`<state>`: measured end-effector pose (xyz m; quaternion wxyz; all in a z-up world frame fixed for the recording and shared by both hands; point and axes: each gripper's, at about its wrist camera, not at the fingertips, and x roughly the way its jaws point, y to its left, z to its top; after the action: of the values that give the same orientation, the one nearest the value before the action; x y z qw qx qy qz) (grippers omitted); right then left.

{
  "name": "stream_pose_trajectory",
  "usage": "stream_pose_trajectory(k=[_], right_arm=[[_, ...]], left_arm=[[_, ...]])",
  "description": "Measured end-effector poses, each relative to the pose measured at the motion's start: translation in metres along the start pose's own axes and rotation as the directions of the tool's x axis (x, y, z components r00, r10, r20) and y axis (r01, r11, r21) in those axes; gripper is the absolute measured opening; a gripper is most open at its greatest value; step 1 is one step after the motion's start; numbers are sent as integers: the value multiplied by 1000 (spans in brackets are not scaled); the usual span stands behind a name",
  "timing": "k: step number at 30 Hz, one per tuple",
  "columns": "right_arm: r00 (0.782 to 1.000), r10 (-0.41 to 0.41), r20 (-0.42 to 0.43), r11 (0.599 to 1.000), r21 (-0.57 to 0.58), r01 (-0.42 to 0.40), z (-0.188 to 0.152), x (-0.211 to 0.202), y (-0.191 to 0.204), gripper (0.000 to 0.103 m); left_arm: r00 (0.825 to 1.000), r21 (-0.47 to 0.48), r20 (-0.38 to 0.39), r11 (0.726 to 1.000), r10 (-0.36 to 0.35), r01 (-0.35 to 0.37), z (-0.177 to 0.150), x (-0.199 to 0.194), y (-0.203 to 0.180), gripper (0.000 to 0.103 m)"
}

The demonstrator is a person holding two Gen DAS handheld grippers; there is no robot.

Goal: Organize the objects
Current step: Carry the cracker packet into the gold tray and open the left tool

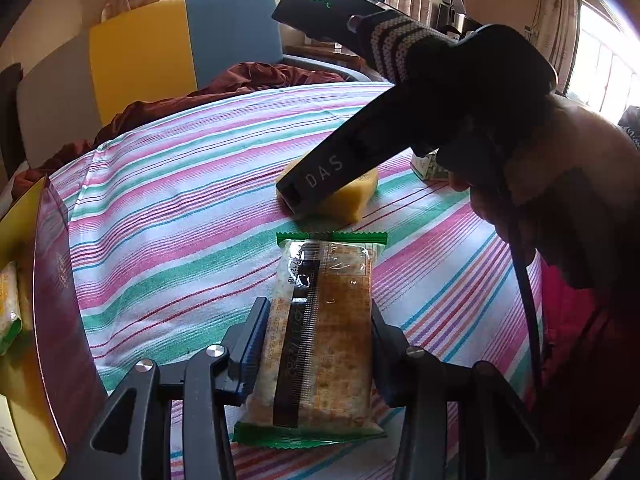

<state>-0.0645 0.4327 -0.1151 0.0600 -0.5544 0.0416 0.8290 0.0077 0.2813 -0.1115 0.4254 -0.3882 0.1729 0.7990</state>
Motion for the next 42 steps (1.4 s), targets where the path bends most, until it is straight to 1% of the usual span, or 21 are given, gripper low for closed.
stream_pose_trajectory(k=[1, 11, 14, 18, 20, 21, 25, 26, 28, 29, 30, 32, 33, 34, 35, 37, 39, 42], right_arm=[[1000, 3, 1, 1000, 4, -3, -6, -5, -5, 61], [1000, -6, 15, 1000, -15, 7, -10, -7, -6, 63], [1000, -4, 16, 1000, -15, 4, -11, -7, -7, 63], [1000, -10, 21, 1000, -28, 11, -13, -9, -8, 63], [1000, -8, 23, 1000, -29, 9, -13, -9, -9, 63], [1000, -10, 25, 999, -30, 10, -13, -9, -9, 63], [999, -24, 28, 999, -44, 25, -10, -6, -7, 62], [999, -24, 28, 999, -43, 25, -9, -6, -6, 62], [999, -24, 29, 999, -42, 25, -9, -6, -4, 62], [999, -23, 28, 999, -40, 24, -8, -5, -4, 62], [999, -23, 28, 999, -40, 24, -8, -5, -4, 62], [999, -32, 31, 998, -53, 34, -8, -5, -2, 62], [999, -35, 33, 998, -58, 37, -8, -5, -1, 62], [999, -36, 34, 998, -59, 38, -8, -5, -1, 62], [999, -37, 35, 998, -57, 39, -9, -5, 0, 62], [999, -30, 33, 998, -46, 32, -8, -5, -2, 62], [999, -27, 31, 999, -39, 28, -8, -6, -3, 62], [999, -24, 32, 999, -30, 25, -6, -7, -3, 59]], left_arm=[[1000, -1, 1, 1000, 0, 0, 0, 0, 0, 45], [1000, -9, 11, 1000, -5, 5, -2, 0, 1, 45], [1000, -67, -8, 997, -23, 23, 1, -2, 6, 45], [999, -74, -7, 997, -36, 35, -1, -3, 6, 45], [997, -127, -18, 990, -68, 66, 3, -8, 9, 45], [996, -150, -2, 985, -89, 88, 5, -14, 11, 45], [994, -188, 51, 976, -99, 107, 16, -42, 16, 44], [993, -189, 69, 976, -93, 104, 19, -51, 17, 41], [993, -185, 85, 979, -76, 91, 22, -63, 20, 40], [993, -187, 95, 978, -71, 87, 23, -68, 21, 34], [992, -183, 107, 980, -66, 85, 26, -73, 22, 34], [993, -151, 115, 987, -33, 50, 27, -76, 22, 33], [994, -157, 104, 986, -45, 61, 28, -70, 26, 33], [993, -179, 88, 980, -74, 89, 25, -65, 28, 33], [993, -185, 78, 978, -83, 96, 21, -61, 27, 33], [995, -167, 58, 982, -79, 88, 13, -59, 22, 33], [994, -157, 46, 982, -102, 108, 8, -55, 19, 33], [995, -128, 33, 986, -99, 103, 4, -53, 11, 33]])
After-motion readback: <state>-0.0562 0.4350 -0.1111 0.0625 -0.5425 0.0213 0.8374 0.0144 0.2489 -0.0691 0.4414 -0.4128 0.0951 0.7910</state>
